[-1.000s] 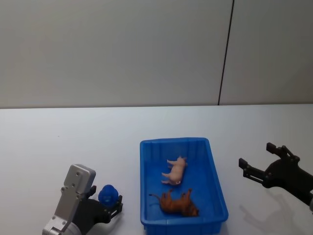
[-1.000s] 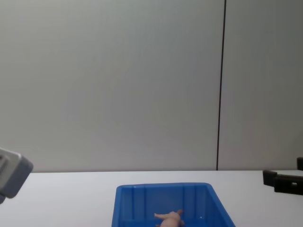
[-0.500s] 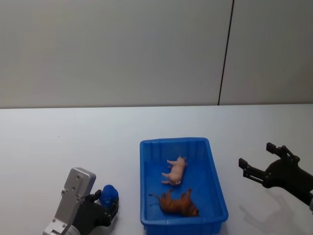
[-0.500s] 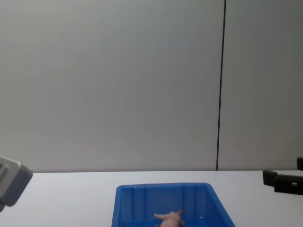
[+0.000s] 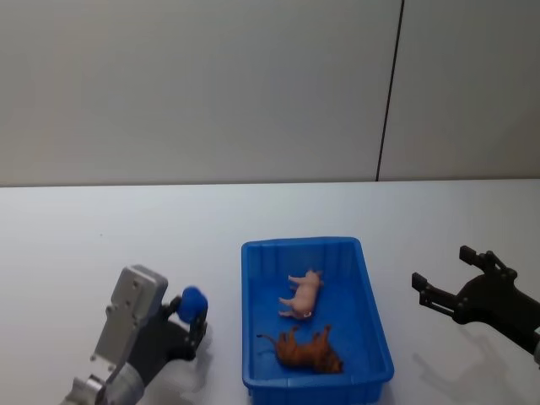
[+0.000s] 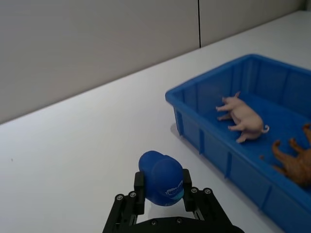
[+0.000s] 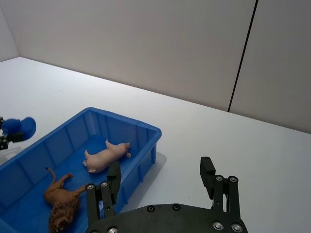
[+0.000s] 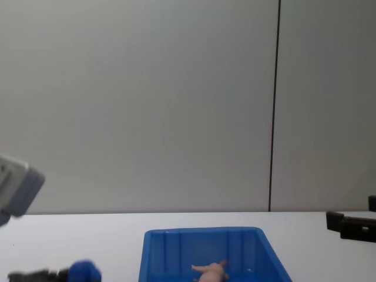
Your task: Pick up the two dolls from the table and place them into the box.
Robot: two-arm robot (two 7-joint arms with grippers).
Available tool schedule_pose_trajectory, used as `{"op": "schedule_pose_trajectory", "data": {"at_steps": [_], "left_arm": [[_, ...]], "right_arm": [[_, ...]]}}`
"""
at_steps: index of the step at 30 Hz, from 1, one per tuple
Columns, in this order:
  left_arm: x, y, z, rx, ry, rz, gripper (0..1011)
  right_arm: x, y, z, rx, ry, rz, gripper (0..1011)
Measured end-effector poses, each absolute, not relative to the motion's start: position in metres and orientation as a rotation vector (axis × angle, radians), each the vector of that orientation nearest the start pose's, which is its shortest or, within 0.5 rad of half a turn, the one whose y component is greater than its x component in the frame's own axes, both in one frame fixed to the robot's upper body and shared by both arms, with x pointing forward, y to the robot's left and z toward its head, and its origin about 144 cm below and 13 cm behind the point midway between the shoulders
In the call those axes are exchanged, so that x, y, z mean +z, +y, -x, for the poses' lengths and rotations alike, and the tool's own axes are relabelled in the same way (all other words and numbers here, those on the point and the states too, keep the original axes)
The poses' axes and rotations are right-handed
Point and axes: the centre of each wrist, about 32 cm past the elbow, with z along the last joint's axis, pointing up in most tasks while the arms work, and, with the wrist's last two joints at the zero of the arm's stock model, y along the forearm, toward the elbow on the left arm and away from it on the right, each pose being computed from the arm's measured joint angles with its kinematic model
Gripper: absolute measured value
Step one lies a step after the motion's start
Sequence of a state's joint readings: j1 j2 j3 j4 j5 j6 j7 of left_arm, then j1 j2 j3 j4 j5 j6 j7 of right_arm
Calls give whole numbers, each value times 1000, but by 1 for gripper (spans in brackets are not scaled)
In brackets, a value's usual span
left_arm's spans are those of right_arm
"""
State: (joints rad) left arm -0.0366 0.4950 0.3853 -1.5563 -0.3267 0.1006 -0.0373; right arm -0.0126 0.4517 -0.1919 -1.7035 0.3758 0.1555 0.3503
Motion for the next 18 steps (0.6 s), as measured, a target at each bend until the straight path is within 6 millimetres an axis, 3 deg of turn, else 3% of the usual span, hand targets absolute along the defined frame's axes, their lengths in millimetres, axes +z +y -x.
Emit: {"op": "schedule_pose_trajectory", "data": {"at_steps": [18], "left_arm": [[1173, 232, -477, 1078, -118, -186, 341]], "right_arm": [[1177, -283, -449, -994, 58, 141, 1001]]}}
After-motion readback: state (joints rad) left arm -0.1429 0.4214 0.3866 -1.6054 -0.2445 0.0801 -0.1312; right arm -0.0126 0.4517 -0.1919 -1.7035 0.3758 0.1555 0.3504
